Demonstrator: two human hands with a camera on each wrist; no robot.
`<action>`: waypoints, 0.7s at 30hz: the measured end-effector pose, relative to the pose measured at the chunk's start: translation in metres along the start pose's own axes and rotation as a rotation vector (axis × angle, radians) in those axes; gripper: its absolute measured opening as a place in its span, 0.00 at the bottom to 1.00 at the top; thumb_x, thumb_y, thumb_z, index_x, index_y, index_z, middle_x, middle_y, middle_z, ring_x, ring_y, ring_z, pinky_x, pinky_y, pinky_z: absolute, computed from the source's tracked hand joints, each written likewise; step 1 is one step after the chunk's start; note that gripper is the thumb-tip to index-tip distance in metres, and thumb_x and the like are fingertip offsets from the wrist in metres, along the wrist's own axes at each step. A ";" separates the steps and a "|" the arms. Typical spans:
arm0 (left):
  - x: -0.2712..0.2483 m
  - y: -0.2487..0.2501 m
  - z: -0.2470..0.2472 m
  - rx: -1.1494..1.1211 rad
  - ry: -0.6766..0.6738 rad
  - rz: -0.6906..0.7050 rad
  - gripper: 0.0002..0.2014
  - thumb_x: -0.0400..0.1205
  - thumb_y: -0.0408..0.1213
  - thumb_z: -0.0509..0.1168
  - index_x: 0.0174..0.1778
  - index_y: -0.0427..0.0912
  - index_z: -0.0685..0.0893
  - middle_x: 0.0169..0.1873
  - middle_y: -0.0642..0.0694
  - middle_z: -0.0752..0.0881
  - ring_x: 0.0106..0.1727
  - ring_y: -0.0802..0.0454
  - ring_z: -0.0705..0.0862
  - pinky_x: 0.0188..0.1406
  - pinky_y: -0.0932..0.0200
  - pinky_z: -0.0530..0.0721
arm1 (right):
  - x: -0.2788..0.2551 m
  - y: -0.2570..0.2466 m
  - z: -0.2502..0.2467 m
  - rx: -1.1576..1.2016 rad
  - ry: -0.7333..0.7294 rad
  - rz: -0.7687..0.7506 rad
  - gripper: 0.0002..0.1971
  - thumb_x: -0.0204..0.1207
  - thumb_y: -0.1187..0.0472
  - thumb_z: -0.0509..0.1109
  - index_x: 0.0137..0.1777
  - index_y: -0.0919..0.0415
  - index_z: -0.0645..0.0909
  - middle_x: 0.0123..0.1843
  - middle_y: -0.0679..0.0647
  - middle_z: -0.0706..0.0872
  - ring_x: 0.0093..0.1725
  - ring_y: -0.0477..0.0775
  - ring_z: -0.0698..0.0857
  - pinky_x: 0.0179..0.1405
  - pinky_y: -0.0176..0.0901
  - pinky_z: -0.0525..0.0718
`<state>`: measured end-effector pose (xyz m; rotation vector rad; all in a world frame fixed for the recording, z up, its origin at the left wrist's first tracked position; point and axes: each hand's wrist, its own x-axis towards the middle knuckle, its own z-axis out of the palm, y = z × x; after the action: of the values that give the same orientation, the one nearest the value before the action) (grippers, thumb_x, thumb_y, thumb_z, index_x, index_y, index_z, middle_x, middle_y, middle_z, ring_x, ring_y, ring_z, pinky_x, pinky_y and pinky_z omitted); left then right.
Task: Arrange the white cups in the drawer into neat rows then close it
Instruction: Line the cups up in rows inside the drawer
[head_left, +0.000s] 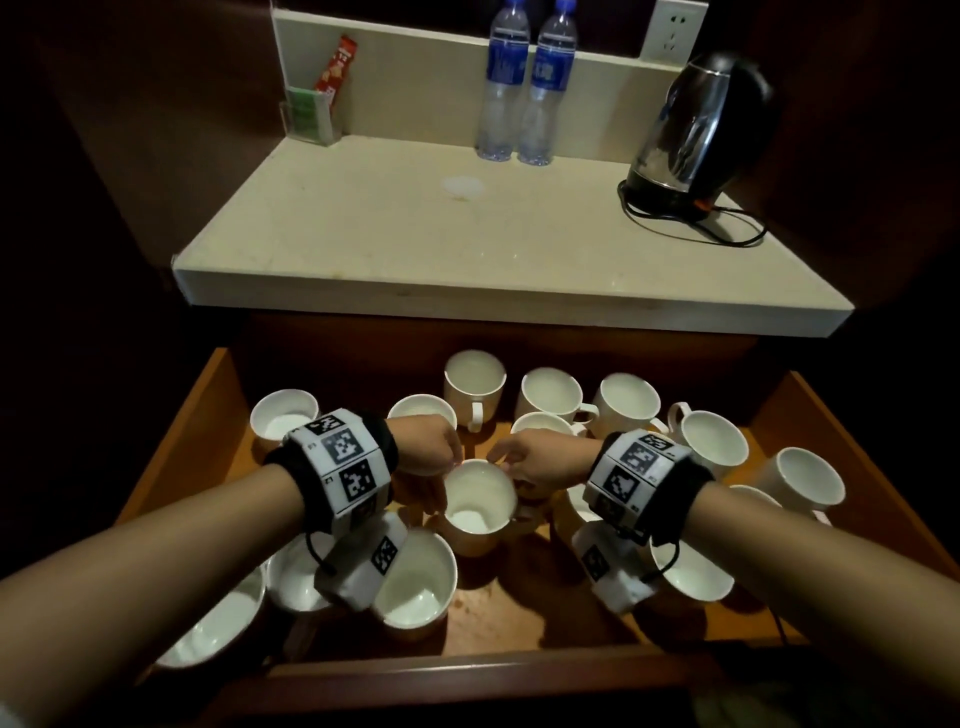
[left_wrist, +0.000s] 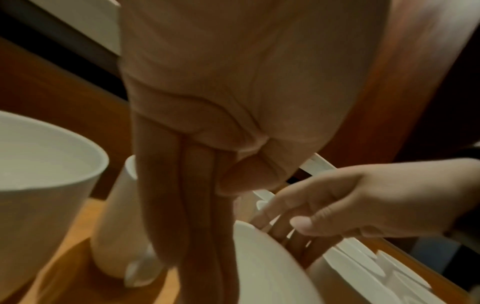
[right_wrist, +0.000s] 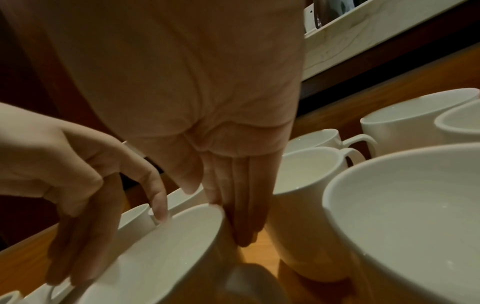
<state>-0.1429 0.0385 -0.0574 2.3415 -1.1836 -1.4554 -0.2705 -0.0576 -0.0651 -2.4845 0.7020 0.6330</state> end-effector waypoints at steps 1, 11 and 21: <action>0.001 -0.001 0.003 0.008 0.003 -0.004 0.14 0.83 0.30 0.57 0.62 0.31 0.79 0.46 0.31 0.90 0.38 0.41 0.90 0.51 0.47 0.88 | 0.000 0.001 0.002 0.003 0.005 0.001 0.19 0.84 0.64 0.57 0.75 0.62 0.72 0.73 0.58 0.77 0.68 0.55 0.76 0.58 0.36 0.69; 0.010 -0.005 0.005 -0.047 0.142 0.060 0.10 0.81 0.27 0.57 0.52 0.45 0.78 0.34 0.43 0.88 0.36 0.48 0.87 0.40 0.53 0.88 | -0.007 0.012 0.010 0.082 0.048 0.068 0.16 0.84 0.60 0.58 0.68 0.65 0.79 0.66 0.60 0.82 0.64 0.57 0.80 0.58 0.41 0.74; 0.009 -0.003 0.009 -0.077 0.083 0.035 0.11 0.82 0.28 0.54 0.54 0.40 0.80 0.43 0.37 0.89 0.43 0.42 0.89 0.43 0.53 0.88 | -0.013 0.016 0.018 0.142 0.014 0.092 0.16 0.85 0.60 0.58 0.65 0.67 0.80 0.60 0.61 0.85 0.56 0.58 0.82 0.49 0.41 0.77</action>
<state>-0.1465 0.0369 -0.0701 2.2940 -1.1213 -1.3531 -0.2947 -0.0550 -0.0767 -2.3396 0.8405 0.5784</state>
